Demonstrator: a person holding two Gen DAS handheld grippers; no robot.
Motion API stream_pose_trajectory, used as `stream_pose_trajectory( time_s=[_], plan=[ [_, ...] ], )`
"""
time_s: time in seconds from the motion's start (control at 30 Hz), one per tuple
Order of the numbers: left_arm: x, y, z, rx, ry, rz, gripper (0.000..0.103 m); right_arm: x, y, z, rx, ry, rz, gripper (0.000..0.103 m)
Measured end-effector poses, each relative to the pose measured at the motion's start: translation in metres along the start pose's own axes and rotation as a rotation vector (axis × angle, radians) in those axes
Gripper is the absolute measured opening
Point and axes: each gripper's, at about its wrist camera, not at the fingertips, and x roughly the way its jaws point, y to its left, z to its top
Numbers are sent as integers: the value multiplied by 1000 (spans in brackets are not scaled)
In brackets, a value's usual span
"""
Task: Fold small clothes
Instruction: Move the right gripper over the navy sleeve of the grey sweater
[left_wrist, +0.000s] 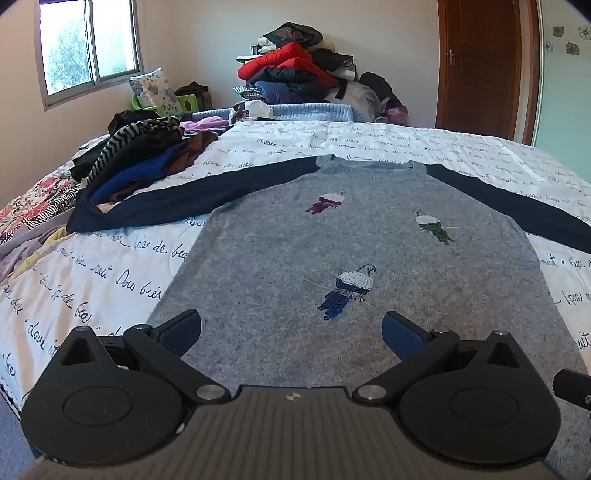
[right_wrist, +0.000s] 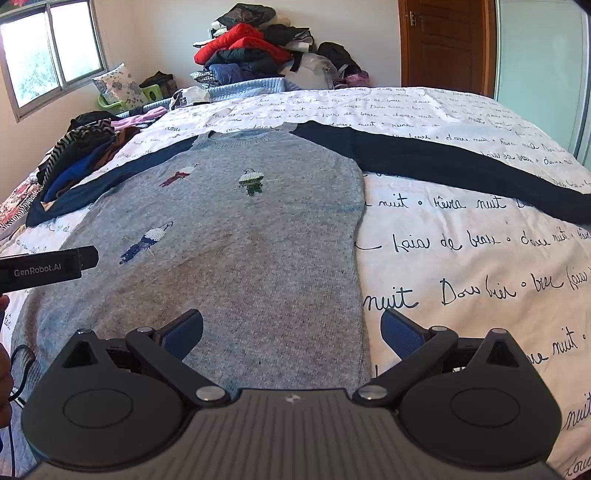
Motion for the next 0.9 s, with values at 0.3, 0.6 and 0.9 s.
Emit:
stream_pose_trajectory(
  time_s=[0.3,0.6,0.9],
  plan=[
    [-7,-2,-4,4,-15,-20,103,3,-6,1,19,3,-8,103],
    [-3,-6,-1,-2,-8,-25,103,6,-13,3,25,-10,-37,103],
    [-2,-9,0,-6,-14,-27,103,15,-24,9,39,-11,-57,103]
  ],
)
